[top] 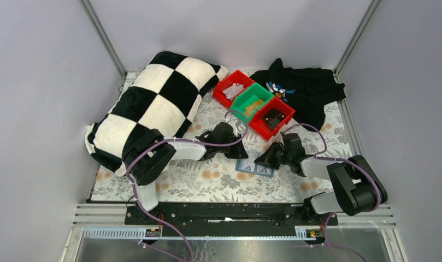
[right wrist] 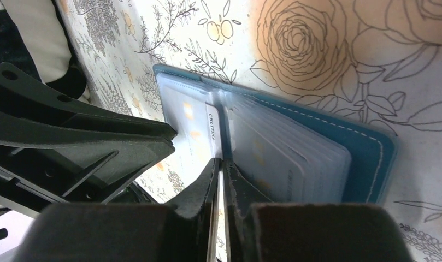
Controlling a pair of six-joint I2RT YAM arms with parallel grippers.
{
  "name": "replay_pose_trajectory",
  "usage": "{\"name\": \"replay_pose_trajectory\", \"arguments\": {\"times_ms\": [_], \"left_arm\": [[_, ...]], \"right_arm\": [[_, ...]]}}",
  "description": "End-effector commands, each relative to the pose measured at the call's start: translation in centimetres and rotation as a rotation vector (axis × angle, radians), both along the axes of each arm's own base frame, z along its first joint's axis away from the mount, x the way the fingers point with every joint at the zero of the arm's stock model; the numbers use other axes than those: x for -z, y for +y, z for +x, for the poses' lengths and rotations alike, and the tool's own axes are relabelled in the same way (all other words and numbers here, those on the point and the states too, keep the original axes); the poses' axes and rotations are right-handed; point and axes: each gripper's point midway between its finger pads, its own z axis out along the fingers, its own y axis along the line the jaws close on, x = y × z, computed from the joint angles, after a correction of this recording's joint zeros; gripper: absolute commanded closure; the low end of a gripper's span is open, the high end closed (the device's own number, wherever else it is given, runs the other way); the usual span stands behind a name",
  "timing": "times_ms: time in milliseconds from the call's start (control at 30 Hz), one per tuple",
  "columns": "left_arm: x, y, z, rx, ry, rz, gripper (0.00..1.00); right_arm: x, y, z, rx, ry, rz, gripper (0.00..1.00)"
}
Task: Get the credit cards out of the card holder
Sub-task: Remove the credit card from the card holder.
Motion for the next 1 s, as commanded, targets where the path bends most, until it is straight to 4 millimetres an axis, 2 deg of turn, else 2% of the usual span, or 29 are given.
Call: {"name": "replay_pose_trajectory", "arguments": {"times_ms": [0, 33, 767, 967], "left_arm": [[5.2, 3.4, -1.7, -0.018, 0.091, 0.174, 0.78], [5.2, 3.4, -1.7, -0.018, 0.091, 0.174, 0.78], [4.9, 4.4, -1.0, -0.028, 0.073, 0.217, 0.75], [2.6, 3.6, -0.2, -0.015, 0.018, 0.21, 0.74]], "right_arm": [[1.8, -1.2, -1.7, 0.025, 0.064, -0.056, 0.98], [1.8, -1.2, -1.6, 0.028, 0.06, -0.056, 1.0], [-0.4, -4.1, -1.2, 0.087, -0.051, -0.206, 1.0], [-2.2, -5.0, -0.7, 0.079, -0.114, -0.265, 1.0]]}}
